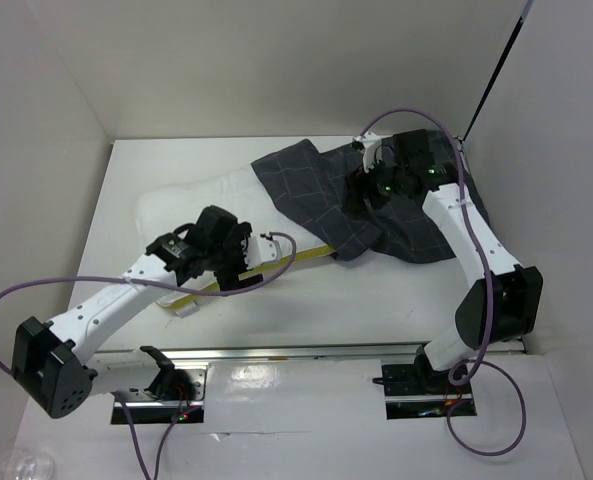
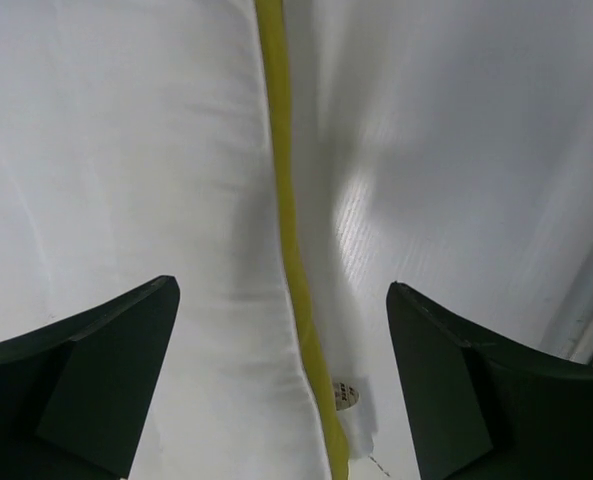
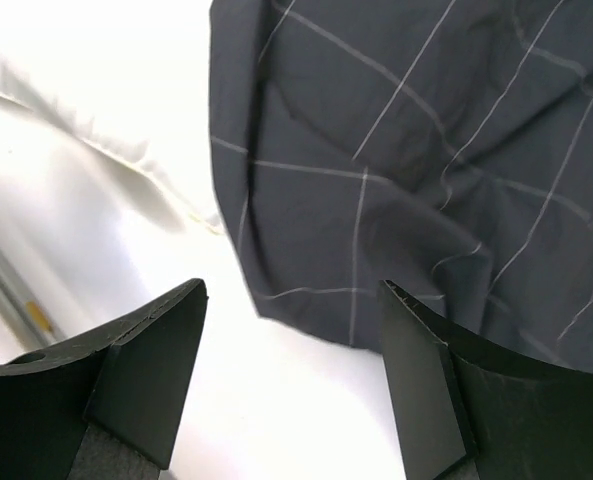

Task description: Put the pillow into the pillowcase

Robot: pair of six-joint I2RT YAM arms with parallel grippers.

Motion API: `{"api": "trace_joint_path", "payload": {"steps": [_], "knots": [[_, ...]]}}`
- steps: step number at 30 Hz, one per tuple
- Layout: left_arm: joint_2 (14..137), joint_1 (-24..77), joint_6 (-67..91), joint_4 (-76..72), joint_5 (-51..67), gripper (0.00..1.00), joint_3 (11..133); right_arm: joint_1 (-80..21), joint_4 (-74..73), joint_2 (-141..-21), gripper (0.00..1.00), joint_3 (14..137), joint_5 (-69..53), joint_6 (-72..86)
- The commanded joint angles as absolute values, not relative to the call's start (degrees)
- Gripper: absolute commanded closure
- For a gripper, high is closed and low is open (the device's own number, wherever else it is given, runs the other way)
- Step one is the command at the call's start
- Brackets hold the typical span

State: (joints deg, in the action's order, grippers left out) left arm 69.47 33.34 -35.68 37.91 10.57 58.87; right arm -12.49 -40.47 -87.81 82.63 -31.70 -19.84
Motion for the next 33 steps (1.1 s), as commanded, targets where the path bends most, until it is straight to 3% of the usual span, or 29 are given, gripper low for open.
{"api": "trace_joint_path", "payload": {"steps": [1,6,21,23,25,28,29,30,33], "knots": [[65.8,35.8,-38.1,26.5,-0.9,0.01,51.0,-12.8,-44.5,-85.9,0.24,81.0,-31.5,-16.4],[65.7,37.7,-37.2,16.9,-2.3,0.01,46.2,-12.2,-46.3,-85.9,0.24,79.9,-32.5,-11.3],[86.5,41.7,-31.8,-3.1,-2.8,0.01,48.9,-10.6,-50.4,-83.5,0.24,74.4,-34.6,-4.2],[87.9,41.7,-31.8,-5.7,-4.1,0.06,48.9,-10.6,-51.0,-83.5,0.24,73.7,-34.6,-4.2],[89.1,41.7,-31.8,-6.2,-5.4,0.14,48.9,-10.6,-51.5,-82.1,0.24,73.0,-34.6,-4.7],[91.7,41.7,-31.2,-2.7,-4.3,0.56,51.8,-13.0,-50.0,-79.3,0.24,71.0,-32.9,-8.5],[91.7,41.7,-31.2,-1.9,-4.3,0.93,52.5,-13.5,-49.1,-78.1,0.24,70.3,-32.9,-9.3],[92.3,41.7,-30.3,-1.4,-4.3,1.0,53.5,-14.1,-47.0,-76.0,0.24,68.8,-32.0,-10.1],[92.9,40.1,-29.0,2.2,-2.5,1.0,56.1,-17.0,-43.1,-73.2,0.24,66.4,-28.1,-13.9]]}}
